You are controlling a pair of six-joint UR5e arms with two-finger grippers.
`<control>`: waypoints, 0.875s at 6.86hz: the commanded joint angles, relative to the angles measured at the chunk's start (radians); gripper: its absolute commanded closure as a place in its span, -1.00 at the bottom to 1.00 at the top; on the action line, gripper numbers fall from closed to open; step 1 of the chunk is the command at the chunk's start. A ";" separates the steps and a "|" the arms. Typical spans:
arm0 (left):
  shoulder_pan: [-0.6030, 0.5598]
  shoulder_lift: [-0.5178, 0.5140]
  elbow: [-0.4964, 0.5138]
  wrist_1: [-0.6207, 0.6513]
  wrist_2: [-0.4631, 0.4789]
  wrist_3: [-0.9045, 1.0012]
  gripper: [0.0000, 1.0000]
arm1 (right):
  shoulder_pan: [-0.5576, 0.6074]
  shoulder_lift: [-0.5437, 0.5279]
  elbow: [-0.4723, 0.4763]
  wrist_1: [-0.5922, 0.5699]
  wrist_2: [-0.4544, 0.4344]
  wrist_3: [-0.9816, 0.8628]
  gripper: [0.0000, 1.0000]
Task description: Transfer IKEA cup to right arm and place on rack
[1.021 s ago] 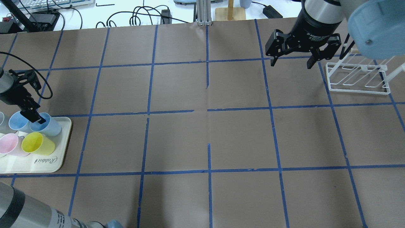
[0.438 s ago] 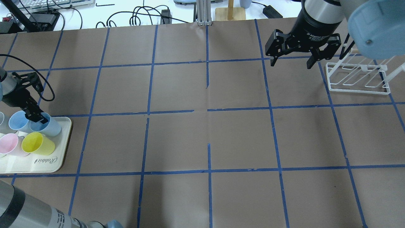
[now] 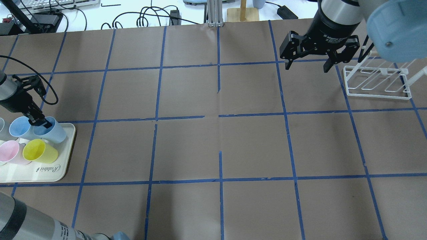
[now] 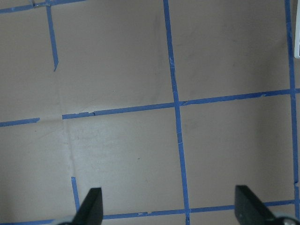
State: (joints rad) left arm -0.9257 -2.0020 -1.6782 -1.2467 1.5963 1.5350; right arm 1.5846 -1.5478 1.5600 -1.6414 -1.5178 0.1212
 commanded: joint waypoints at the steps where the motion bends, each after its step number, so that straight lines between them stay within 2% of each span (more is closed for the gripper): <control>1: -0.012 0.051 0.058 -0.161 -0.068 -0.120 1.00 | 0.000 0.000 0.000 0.000 0.001 0.000 -1.00; 3: -0.028 0.097 0.180 -0.401 -0.230 -0.360 1.00 | 0.000 0.000 0.000 0.000 -0.001 -0.002 -1.00; 4: -0.057 0.095 0.208 -0.427 -0.261 -0.532 1.00 | 0.000 0.000 0.000 0.000 0.001 -0.002 -1.00; 6: -0.135 0.124 0.207 -0.518 -0.486 -0.842 1.00 | -0.001 0.002 0.000 0.000 0.002 -0.003 -1.00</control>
State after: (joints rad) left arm -1.0149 -1.8940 -1.4762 -1.7006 1.2429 0.8765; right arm 1.5845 -1.5474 1.5600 -1.6414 -1.5169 0.1193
